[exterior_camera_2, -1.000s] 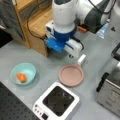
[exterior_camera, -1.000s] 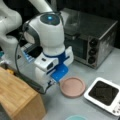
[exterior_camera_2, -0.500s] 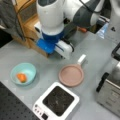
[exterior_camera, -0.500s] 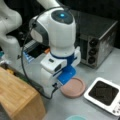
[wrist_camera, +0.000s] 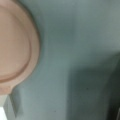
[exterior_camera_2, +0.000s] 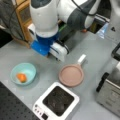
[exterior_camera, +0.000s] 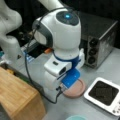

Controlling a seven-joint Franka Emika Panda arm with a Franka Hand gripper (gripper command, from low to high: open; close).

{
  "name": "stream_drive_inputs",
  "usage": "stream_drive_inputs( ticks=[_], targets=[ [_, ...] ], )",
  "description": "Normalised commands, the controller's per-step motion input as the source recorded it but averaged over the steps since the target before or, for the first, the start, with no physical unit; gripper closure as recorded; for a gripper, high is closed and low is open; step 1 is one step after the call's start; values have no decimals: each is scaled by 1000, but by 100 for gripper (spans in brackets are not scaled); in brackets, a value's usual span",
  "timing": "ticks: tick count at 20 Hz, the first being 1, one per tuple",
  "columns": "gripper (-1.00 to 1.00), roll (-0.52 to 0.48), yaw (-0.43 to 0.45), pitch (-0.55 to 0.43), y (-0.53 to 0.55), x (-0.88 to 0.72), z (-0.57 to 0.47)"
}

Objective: Pick up the pan. Place the pan on the table. Pick up the bowl. Place the bowl on the stove.

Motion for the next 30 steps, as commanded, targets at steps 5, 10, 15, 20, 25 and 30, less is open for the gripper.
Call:
stream_drive_inputs(
  ticks=[5,10,15,20,25,30],
  targets=[
    [-100,-88,230,121,-372,487,92],
    [-100,-55,189,147,-304,410,112],
    [-100,9,157,104,-233,356,57],
    [-100,39,174,72,-379,349,-53],
    [-100,90,167,99,-524,408,-92],
    [-100,163,93,162,-458,478,-9]
  ],
)
